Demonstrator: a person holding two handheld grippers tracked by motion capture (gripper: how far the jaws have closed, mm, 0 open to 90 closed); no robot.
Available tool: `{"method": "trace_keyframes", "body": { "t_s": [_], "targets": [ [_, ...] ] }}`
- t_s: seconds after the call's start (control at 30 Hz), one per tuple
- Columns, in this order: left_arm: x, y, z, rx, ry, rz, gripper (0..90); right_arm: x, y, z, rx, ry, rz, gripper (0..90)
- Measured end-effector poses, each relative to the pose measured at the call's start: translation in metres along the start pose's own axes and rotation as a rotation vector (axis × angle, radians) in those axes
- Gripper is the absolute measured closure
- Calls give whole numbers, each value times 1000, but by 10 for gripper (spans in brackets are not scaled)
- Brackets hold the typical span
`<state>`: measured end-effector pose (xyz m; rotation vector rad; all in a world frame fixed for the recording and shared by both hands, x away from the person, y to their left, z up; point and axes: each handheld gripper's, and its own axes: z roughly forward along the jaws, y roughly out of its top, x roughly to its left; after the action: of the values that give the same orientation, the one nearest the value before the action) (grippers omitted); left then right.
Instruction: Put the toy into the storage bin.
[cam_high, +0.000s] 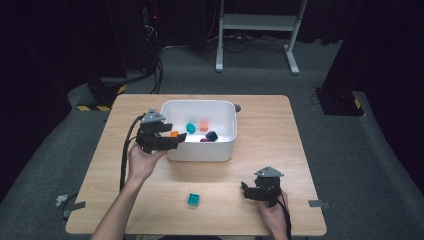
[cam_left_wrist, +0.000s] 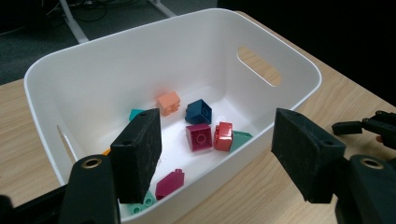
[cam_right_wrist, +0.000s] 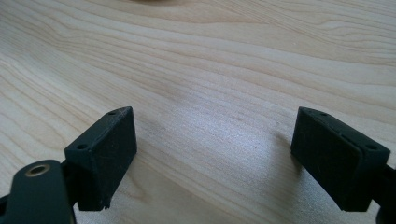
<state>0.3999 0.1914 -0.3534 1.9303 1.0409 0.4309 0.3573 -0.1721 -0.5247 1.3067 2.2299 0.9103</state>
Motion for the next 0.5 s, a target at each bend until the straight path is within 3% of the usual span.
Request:
{"method": "trace_keyframes", "body": {
  "t_s": [0.5],
  "targets": [
    [-10, -32, -13, 3, -31, -4, 321, 0, 0, 0, 0, 0, 0, 139]
  ]
}}
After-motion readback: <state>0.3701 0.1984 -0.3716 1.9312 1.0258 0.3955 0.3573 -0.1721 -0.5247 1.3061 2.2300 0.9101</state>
